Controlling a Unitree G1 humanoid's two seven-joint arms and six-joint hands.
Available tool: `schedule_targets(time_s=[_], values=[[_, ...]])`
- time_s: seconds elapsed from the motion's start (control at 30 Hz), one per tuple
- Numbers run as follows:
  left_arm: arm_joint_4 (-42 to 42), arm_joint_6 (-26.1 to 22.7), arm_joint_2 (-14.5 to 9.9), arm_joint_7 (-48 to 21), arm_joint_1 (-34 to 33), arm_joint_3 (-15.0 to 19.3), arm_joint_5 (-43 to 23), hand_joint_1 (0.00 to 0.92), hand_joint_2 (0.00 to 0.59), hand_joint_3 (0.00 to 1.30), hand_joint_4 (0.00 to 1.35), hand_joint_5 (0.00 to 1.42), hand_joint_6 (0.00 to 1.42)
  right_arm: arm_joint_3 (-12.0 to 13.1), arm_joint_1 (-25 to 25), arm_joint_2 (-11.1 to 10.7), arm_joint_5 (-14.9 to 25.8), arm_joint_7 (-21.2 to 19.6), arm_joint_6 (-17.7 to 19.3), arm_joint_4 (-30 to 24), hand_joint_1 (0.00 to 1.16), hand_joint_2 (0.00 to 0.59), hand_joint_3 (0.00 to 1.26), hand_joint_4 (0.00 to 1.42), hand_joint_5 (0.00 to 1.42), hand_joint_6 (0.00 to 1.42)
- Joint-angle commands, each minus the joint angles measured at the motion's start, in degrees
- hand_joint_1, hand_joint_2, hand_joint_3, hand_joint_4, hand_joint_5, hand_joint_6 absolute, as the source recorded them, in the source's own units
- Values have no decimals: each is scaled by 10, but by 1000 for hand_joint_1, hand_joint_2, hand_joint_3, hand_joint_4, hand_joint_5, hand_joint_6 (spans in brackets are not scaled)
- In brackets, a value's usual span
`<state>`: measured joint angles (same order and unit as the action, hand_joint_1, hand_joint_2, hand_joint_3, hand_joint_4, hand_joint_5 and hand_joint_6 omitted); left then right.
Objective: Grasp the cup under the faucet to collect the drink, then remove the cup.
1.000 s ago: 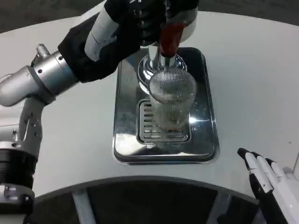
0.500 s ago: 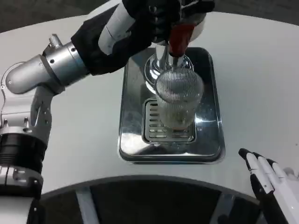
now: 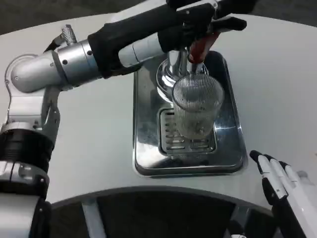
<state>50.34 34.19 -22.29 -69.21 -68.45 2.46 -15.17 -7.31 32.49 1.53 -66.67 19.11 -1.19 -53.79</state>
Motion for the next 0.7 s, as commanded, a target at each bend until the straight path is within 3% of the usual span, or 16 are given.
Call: schedule_targets(time_s=[0.03,0.7], values=[[25,36,-4,-18,-4,-21,30,0,25,59,0,70,8,4,-5,-2,8,-6,-5,7,608,367,3,0,0,0],[60,165,-36,-4,-9,-56,79,0,29,67,0,74,0,6,-29,-1,16,-10,-12,24,607,367,4,0,0,0]])
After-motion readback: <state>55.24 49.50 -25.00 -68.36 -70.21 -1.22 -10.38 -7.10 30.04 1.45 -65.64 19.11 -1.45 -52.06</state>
